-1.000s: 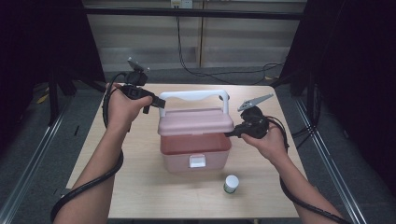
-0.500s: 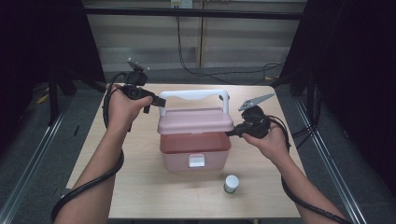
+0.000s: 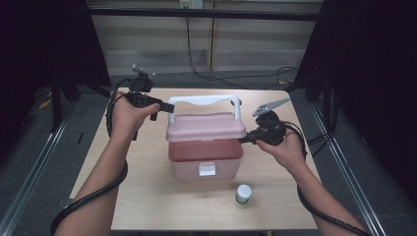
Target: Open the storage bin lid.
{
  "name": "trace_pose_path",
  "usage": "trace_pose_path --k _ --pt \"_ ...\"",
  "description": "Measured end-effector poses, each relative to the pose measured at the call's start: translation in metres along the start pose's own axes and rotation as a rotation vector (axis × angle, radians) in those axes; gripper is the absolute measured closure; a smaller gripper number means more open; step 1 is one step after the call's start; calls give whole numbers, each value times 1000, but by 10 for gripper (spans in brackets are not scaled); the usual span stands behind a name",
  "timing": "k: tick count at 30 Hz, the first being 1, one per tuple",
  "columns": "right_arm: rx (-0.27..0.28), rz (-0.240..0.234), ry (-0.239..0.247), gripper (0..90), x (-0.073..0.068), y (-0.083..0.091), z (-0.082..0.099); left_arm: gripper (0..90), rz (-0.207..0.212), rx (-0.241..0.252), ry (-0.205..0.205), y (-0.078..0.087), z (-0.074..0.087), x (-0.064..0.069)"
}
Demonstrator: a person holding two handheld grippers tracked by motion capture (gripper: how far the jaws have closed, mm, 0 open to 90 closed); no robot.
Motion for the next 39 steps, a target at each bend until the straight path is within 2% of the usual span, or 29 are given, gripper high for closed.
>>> trace_pose_path --k 3,5,11,15,21,26,39 --pt "4 -1 -2 900 0 1 0 499 1 -4 -8 2 2 -1" --pt "-1 2 -1 900 0 1 -1 468 -1 2 5 3 3 -3" --pt "8 5 3 900 1 5 -4 384 -8 8 3 11 5 -10" --pt "11 11 -4 900 1 8 -7 344 -31 1 -4 13 9 -18" --pt "15 16 -3 900 3 12 -10 333 -49 -6 -10 13 17 -26" --pt "19 25 -5 900 5 14 -13 333 -57 -19 -8 10 29 -32" --pt "29 30 -17 900 8 15 -19 333 -21 -38 -5 -1 49 -34"
Point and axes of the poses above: each handheld gripper's, and its own axes: y roughly backward along the jaws, z roughly out of its underside, x roughly to its right, the point moved 9 cm from there along -y, roughly forward along the jaws, and after that the axes turned 9 degrees about x, right-handed, at the moved point
